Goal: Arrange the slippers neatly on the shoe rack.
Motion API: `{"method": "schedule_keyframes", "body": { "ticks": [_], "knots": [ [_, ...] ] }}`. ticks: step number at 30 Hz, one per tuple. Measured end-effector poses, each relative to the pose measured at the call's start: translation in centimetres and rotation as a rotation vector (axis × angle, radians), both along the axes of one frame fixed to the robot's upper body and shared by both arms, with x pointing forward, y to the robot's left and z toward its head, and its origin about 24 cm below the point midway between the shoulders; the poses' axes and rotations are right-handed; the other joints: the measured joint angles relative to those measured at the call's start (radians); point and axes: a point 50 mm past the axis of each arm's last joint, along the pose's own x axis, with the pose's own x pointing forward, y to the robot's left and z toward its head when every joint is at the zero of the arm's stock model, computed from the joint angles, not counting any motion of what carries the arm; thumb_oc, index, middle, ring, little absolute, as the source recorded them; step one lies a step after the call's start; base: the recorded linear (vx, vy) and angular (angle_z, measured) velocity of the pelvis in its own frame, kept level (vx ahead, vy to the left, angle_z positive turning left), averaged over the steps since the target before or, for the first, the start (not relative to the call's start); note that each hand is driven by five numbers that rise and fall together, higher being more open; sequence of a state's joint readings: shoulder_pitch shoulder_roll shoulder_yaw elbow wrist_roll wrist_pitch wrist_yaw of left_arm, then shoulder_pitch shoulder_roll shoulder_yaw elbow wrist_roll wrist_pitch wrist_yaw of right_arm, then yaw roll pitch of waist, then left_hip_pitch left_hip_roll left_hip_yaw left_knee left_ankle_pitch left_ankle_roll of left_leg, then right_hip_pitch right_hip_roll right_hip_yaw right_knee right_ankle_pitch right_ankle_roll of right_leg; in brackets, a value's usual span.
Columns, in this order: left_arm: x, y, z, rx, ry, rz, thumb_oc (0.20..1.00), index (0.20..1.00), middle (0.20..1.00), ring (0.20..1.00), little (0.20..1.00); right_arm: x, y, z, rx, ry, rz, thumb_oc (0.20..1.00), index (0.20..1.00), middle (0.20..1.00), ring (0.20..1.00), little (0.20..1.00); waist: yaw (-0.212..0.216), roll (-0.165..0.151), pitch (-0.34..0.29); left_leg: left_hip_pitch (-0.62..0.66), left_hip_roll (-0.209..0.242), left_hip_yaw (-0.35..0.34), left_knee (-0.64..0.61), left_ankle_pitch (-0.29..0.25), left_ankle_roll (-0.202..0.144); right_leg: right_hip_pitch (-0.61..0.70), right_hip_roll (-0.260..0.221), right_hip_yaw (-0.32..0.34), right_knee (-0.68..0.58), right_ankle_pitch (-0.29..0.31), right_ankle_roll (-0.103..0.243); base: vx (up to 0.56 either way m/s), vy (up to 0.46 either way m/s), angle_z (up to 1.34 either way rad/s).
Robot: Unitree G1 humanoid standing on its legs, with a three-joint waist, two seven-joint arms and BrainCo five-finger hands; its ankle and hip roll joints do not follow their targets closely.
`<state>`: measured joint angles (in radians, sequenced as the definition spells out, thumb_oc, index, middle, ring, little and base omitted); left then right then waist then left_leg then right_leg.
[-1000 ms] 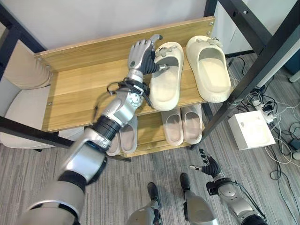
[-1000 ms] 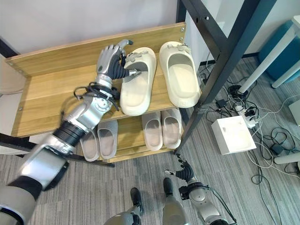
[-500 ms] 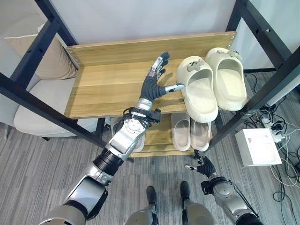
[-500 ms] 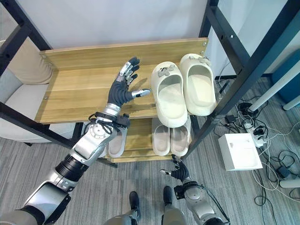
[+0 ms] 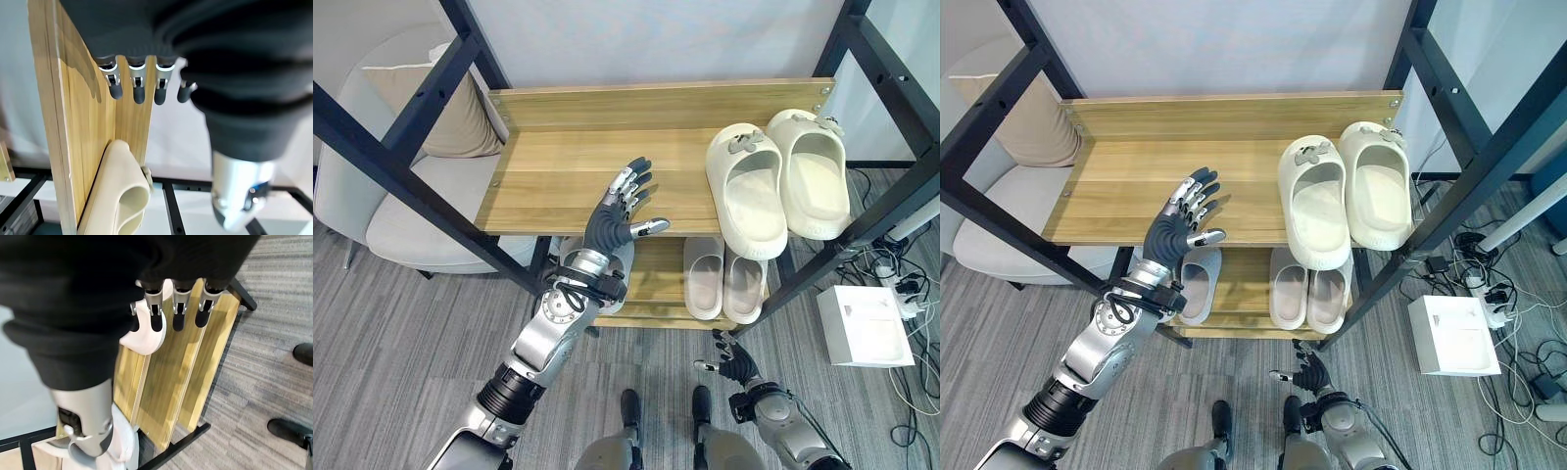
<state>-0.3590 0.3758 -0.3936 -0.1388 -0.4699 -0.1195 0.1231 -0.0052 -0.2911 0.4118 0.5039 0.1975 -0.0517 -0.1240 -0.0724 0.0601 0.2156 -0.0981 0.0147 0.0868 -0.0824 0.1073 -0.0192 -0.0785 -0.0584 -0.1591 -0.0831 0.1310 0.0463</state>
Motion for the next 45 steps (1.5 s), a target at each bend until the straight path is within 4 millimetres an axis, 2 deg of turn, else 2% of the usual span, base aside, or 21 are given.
{"method": "schedule_keyframes", "body": {
  "ticks": [8, 15, 19, 20, 24, 33, 45],
  "knots": [
    [-0.4, -1.7, -0.3, -0.015, 0.035, -0.118, 1.0, 1.0, 1.0, 1.0, 1.0, -0.3, -0.1, -0.2, -0.002, 0.019, 0.0, 1.0, 1.0, 1.0, 1.0, 1.0, -0.008, 0.0, 0.0, 0.0, 0.0, 0.004, 0.0, 0.001, 0.0, -0.002, 0.0, 0.003, -0.001, -0.001, 0.0, 0.0, -0.001, -0.01],
    [0.0, -3.1, 1.8, 0.024, -0.04, -0.198, 1.0, 1.0, 1.0, 1.0, 1.0, -0.4, -0.1, -0.3, -0.001, 0.024, 0.0, 1.0, 1.0, 1.0, 1.0, 1.0, -0.023, 0.001, -0.001, 0.0, 0.0, 0.011, 0.0, 0.0, 0.0, -0.007, 0.0, 0.016, -0.005, -0.005, 0.003, 0.01, -0.006, -0.04],
    [0.0, -4.2, 1.4, 0.058, -0.033, -0.24, 1.0, 1.0, 1.0, 1.0, 1.0, -0.4, -0.1, -0.3, -0.001, 0.025, 0.001, 1.0, 1.0, 1.0, 1.0, 1.0, -0.029, 0.005, -0.003, -0.002, 0.0, 0.014, 0.0, -0.001, 0.0, -0.01, 0.0, 0.02, -0.005, -0.005, 0.003, 0.01, -0.009, -0.02],
    [0.5, -4.4, 0.8, 0.095, -0.008, -0.234, 1.0, 1.0, 1.0, 1.0, 1.0, -0.4, -0.1, -0.3, -0.001, 0.024, 0.002, 1.0, 1.0, 1.0, 1.0, 1.0, -0.032, 0.007, -0.004, -0.003, 0.0, 0.015, 0.0, -0.001, 0.0, -0.012, 0.001, 0.021, -0.005, -0.005, 0.003, 0.01, -0.021, -0.05],
    [0.9, -4.5, 1.1, 0.189, -0.067, -0.189, 1.0, 1.0, 1.0, 1.0, 1.0, -0.5, -0.3, -0.5, -0.006, 0.033, -0.003, 1.0, 1.0, 1.0, 1.0, 1.0, -0.035, 0.01, -0.006, -0.004, 0.0, 0.021, 0.0, -0.001, 0.0, -0.014, 0.0, 0.024, -0.005, -0.005, 0.003, 0.0, -0.006, -0.01],
    [1.4, -4.8, 1.1, 0.25, -0.107, -0.152, 1.0, 1.0, 1.0, 1.0, 1.0, -0.7, -0.5, -0.8, -0.016, 0.048, -0.01, 1.0, 1.0, 1.0, 1.0, 1.0, -0.035, 0.015, -0.009, -0.004, 0.0, 0.024, 0.0, -0.001, 0.0, -0.015, 0.0, 0.026, -0.005, -0.006, 0.004, 0.0, 0.0, 0.0],
    [3.9, -5.0, 2.8, 0.377, -0.223, 0.012, 1.0, 1.0, 1.0, 1.0, 1.0, -1.1, -0.7, -1.1, -0.006, 0.064, -0.028, 1.0, 1.0, 1.0, 1.0, 1.0, -0.038, 0.015, -0.009, -0.016, 0.0, 0.034, 0.0, -0.001, 0.0, -0.032, 0.0, 0.037, -0.005, -0.004, 0.006, 0.0, 0.0, -0.01]
  ]
}}
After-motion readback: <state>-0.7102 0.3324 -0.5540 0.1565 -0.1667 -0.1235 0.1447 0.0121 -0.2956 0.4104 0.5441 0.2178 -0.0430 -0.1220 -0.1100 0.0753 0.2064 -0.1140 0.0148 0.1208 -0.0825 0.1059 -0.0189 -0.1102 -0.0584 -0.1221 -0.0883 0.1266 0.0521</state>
